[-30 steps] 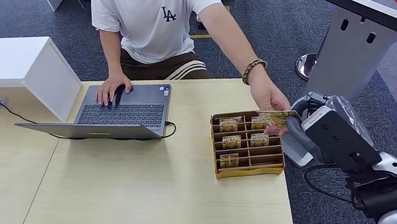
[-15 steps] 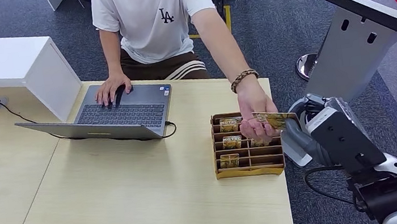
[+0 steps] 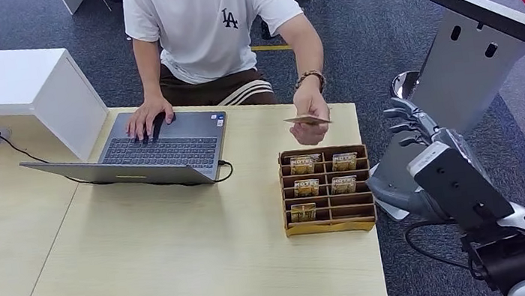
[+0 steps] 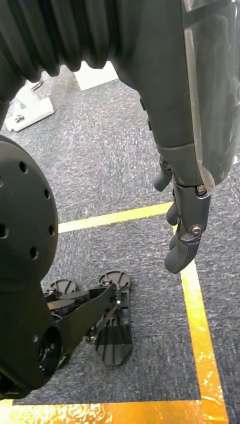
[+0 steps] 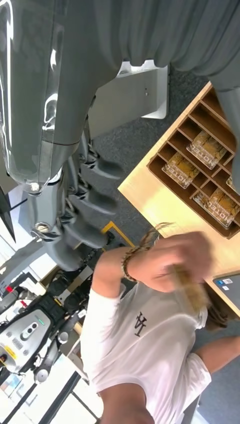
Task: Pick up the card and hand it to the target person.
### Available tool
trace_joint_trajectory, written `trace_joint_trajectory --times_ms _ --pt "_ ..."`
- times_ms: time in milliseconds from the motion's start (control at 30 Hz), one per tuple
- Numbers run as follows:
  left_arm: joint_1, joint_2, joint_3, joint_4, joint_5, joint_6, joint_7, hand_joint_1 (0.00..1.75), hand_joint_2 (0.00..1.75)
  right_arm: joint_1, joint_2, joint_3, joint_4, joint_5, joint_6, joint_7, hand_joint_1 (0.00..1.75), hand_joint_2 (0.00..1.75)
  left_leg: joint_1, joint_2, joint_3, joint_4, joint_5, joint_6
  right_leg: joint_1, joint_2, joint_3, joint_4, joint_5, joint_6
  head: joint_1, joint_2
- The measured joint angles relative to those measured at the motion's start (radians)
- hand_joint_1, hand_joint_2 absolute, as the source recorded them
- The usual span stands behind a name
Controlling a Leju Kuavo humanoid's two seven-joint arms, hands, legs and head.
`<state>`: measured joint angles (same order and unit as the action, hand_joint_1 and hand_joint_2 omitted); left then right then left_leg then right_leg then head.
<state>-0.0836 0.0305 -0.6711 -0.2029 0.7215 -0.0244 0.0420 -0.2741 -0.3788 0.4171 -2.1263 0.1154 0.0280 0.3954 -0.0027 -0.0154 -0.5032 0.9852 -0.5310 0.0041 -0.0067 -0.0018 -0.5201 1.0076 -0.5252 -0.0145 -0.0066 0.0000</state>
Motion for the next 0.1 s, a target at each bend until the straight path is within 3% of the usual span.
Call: trace_joint_trajectory --times_ms 100 --pt "0.0 0.001 -0.001 0.0 0.0 0.005 0.002 0.0 0.0 0.0 -0.002 -0.001 0.0 -0.001 -0.005 0.0 0.0 1.75 0.0 0.0 0.0 0.0 0.0 0.0 0.0 0.0 0.0 0.0 0.0 0.0 0.0 0.0"
